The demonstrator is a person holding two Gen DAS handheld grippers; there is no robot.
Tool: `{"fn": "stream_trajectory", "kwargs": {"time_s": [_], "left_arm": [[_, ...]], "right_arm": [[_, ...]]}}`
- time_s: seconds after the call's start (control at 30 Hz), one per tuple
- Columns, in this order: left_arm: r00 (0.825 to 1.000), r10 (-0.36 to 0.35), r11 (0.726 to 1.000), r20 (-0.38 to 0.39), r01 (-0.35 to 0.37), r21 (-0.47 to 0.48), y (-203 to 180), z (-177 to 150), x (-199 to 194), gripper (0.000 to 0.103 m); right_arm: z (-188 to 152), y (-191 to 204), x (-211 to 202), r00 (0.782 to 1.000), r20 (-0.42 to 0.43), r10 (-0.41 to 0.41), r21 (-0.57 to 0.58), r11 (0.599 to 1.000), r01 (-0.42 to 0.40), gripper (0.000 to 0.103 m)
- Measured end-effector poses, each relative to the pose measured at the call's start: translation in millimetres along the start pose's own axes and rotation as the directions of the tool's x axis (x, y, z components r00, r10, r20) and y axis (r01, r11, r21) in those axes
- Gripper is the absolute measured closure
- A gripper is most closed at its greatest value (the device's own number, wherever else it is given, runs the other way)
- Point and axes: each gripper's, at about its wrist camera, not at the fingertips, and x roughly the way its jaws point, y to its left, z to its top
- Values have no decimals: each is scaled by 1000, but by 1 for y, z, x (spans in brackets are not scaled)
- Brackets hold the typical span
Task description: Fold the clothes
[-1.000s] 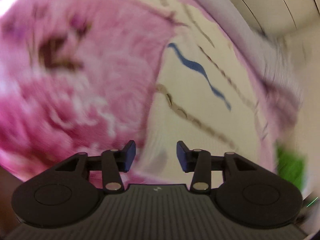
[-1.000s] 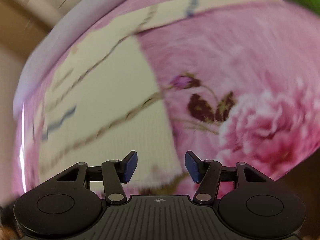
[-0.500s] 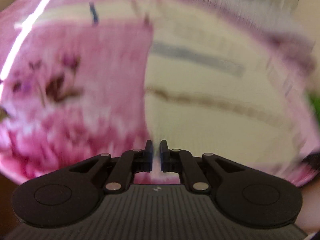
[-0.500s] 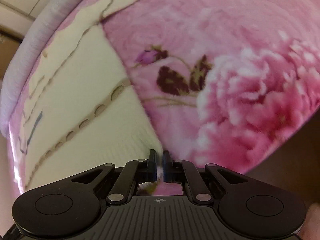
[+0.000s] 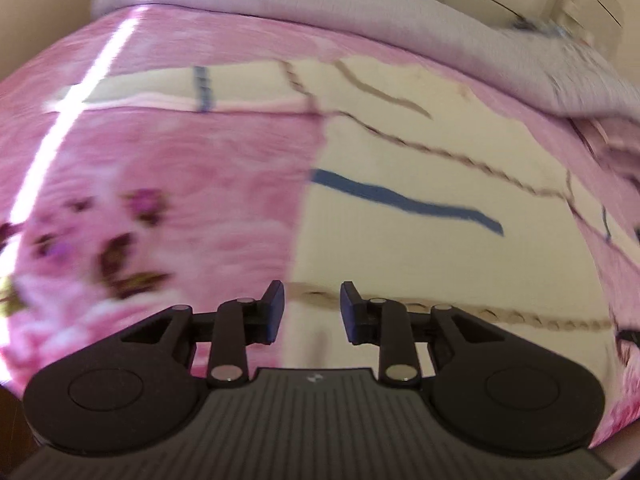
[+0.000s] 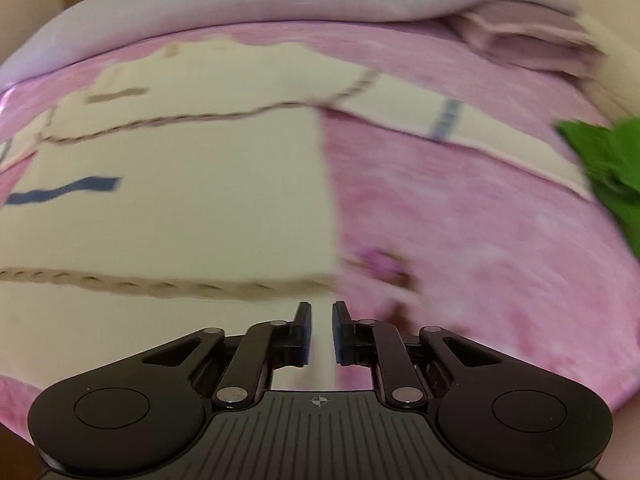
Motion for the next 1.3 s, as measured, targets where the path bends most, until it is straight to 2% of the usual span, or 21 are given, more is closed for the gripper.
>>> {"fn": "stream_trajectory", "kwargs": {"time_s": [0.07, 0.13, 0.23, 0.3, 0.4, 0.47, 0.57, 0.67, 0.73, 0.87, 1.03, 1.17, 1.3], "left_arm": [[999, -2, 999, -52, 5, 52, -12, -9, 14, 78], [994, 37, 997, -107, -29, 74, -14, -23, 21, 79], [991, 32, 998, -126, -26, 52, -10, -40, 6, 80], [989, 51, 998, -141, -43, 54, -10, -38, -3, 81], [984, 82, 995, -157, -74, 60, -11, -29, -15, 82], [989, 70, 996, -131, -62, 65, -15, -12, -15, 82], [997, 31, 996, -72, -25, 81, -22, 21, -6, 82], [999, -12, 991, -31, 16, 133, -31, 65, 30, 81], [999, -36, 983, -6, 37, 180, -36, 98, 61, 81], [996, -74, 951, 41, 58, 302, -49, 170, 126, 78], [992, -114, 906, 62, 78, 416, -62, 254, 197, 76], [988, -144, 895, 57, 105, 434, -65, 294, 233, 74], [987, -146, 896, 68, 103, 433, -61, 316, 257, 69]], "right_arm": [[-7, 9, 15, 999, -40, -2, -33, 999, 1, 83], [-18, 12, 25, 997, -73, -9, -54, 999, 5, 81], [-39, 2, 10, 997, -80, 14, -59, 998, -19, 81], [-47, -4, 1, 992, -128, 9, -77, 997, -19, 80], [-37, -12, -4, 983, -183, 22, -54, 998, -33, 80], [-26, -17, -5, 980, -196, 29, -39, 999, -37, 80], [5, -23, -3, 991, -128, 33, -36, 999, -37, 77], [44, -26, 20, 993, -106, 50, -48, 997, -56, 67], [72, -25, 40, 995, -88, 46, -83, 995, -53, 64], [142, -20, 83, 999, 6, 36, -177, 984, -34, 58], [234, -6, 151, 991, 116, 59, -312, 950, -20, 53], [286, 10, 203, 985, 163, 64, -373, 928, 1, 45], [315, 15, 252, 987, 154, 47, -419, 908, 22, 41]]}}
